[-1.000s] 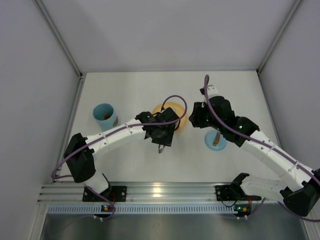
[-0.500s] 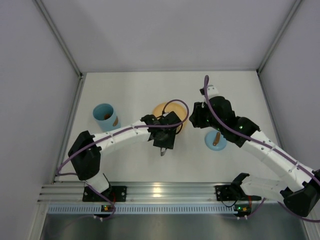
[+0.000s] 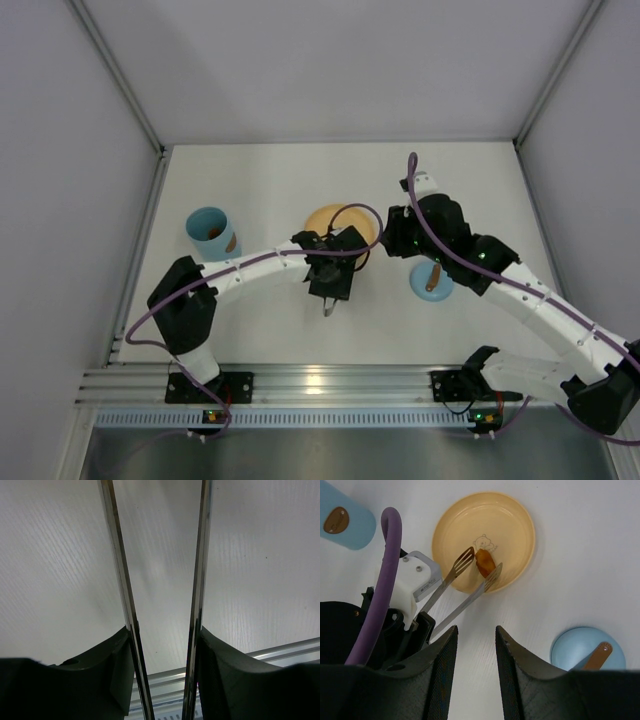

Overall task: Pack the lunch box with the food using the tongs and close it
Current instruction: Pick up the fake food from the plate.

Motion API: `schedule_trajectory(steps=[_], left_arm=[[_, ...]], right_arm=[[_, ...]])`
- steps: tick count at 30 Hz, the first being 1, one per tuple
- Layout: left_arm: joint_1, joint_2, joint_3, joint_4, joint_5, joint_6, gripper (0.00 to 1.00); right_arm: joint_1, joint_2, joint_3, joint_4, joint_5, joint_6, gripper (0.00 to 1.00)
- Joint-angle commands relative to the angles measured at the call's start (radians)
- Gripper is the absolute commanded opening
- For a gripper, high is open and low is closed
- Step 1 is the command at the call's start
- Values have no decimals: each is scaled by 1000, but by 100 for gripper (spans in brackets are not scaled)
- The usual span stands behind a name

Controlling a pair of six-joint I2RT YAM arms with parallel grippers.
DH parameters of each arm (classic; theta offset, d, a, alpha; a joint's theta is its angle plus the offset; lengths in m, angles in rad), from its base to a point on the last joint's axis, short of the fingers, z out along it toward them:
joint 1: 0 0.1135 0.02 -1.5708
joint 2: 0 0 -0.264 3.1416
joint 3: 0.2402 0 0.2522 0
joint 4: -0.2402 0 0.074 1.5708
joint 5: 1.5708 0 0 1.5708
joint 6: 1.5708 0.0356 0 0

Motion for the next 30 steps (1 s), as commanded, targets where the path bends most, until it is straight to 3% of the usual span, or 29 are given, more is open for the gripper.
schedule_trajectory(steps=[1,19,30], left_arm=[[6,4,50,33,-22,7,51],[83,23,159,-33,-6,76,48],[72,18,112,-35,18,62,48]], right_arm=[[-7,-28,0,-15,1,-18,36],[-8,-36,3,-23,-8,-18,36],[-8,-39,-6,-11,-14,-13,36]])
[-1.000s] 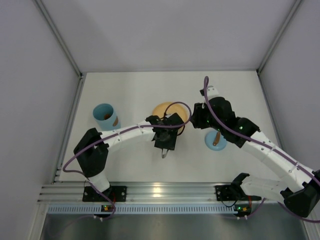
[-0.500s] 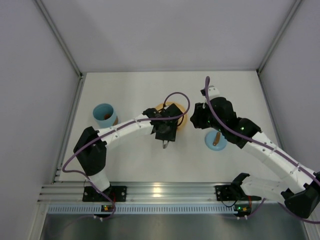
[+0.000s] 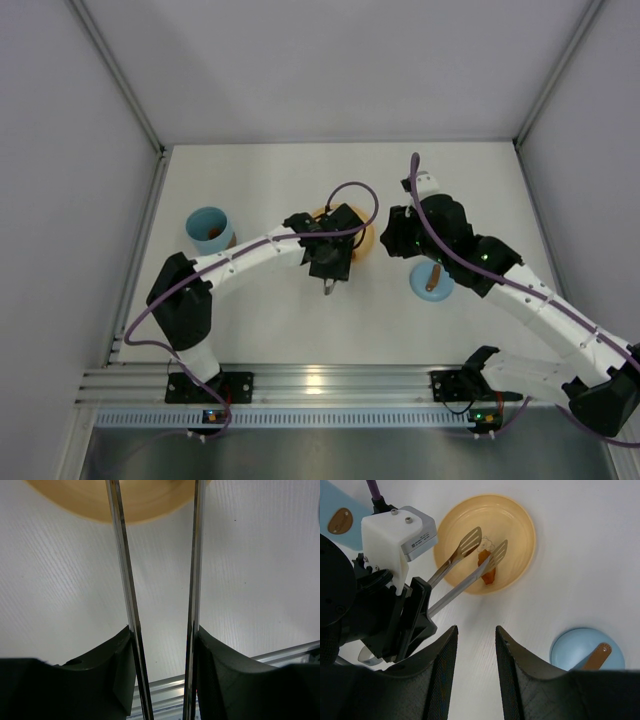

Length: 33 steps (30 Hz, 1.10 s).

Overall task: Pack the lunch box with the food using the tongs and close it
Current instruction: Pick up the fake food from the plate.

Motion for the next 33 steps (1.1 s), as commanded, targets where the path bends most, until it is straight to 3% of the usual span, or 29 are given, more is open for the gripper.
schedule_trajectory(steps=[1,19,33], left_arm=[[-8,5,-8,-6,11,0,48],[-26,48,-18,5,6,-14,48],[-26,-4,42,-64,-67,2,33]], right_arm=[[-8,-25,-11,-7,-11,-7,36],[-11,-45,-28,-10,-6,-16,36],[-12,-35,3,-17,-23,-8,36]])
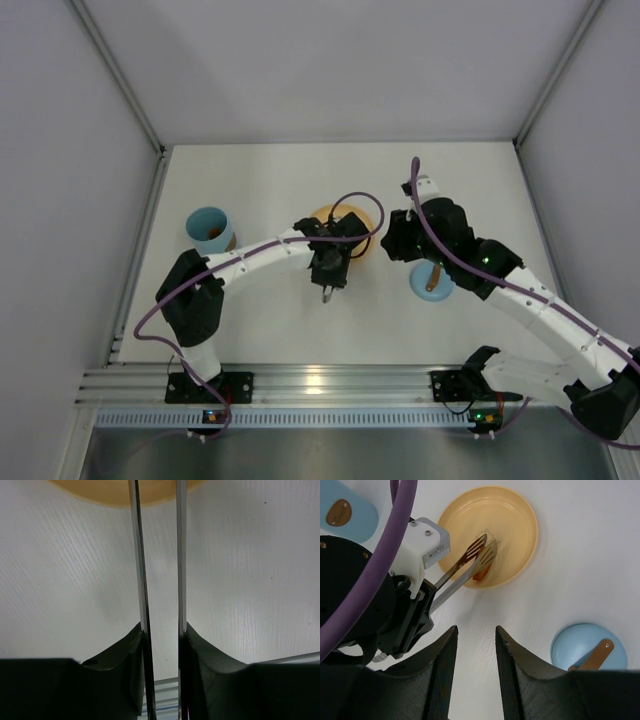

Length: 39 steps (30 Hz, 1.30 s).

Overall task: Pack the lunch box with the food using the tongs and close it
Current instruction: Pick up the fake food from the plate, then place the fake food in the packing box.

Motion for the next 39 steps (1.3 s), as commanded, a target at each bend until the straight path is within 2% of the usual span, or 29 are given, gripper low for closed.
schedule_trajectory(steps=[1,18,32,39], left_arm=[[-2,-57,68,-53,-58,7,33],[18,-93,144,-140,-148,36,29],[112,-323,161,-306,-242,40,31],[190,-491,127,-398,-269,27,32]], right_arm=[[-9,-14,36,-17,-5,-7,36],[-9,-3,60,-25,-5,-4,36],[-9,16,79,-22,-25,-3,36],[-9,29,99,-22,-44,-3,35]])
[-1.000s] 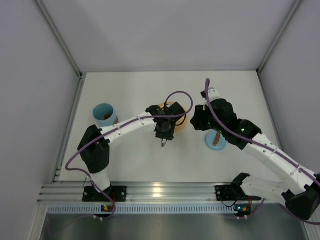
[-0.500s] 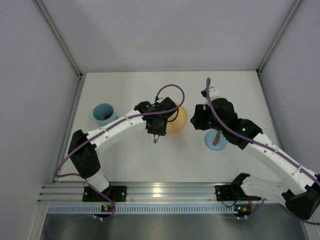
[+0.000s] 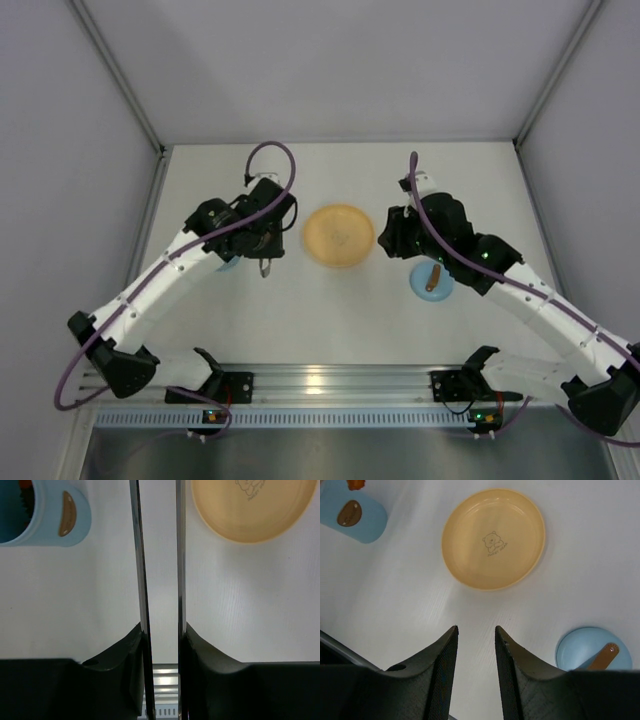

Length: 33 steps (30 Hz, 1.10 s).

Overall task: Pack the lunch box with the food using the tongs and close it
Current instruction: Place the fake food in the packing box.

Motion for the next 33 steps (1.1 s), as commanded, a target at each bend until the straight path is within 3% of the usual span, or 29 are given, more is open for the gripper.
schedule_trajectory(steps=[1,9,16,33], left_arm=[[33,-95,4,-84,-50,-4,32],[127,-252,-96,-148,-70,-7,34],[133,-342,-171,-182,-82,-49,35],[177,-364,-225,-197,-138,-55,38]], right_arm=[[-10,6,60,-2,-26,-2,35],[-9,25,80,1,-51,-1,35],[-9,31,70,13,-67,2,35],[-9,49,43,39,-86,2,34]])
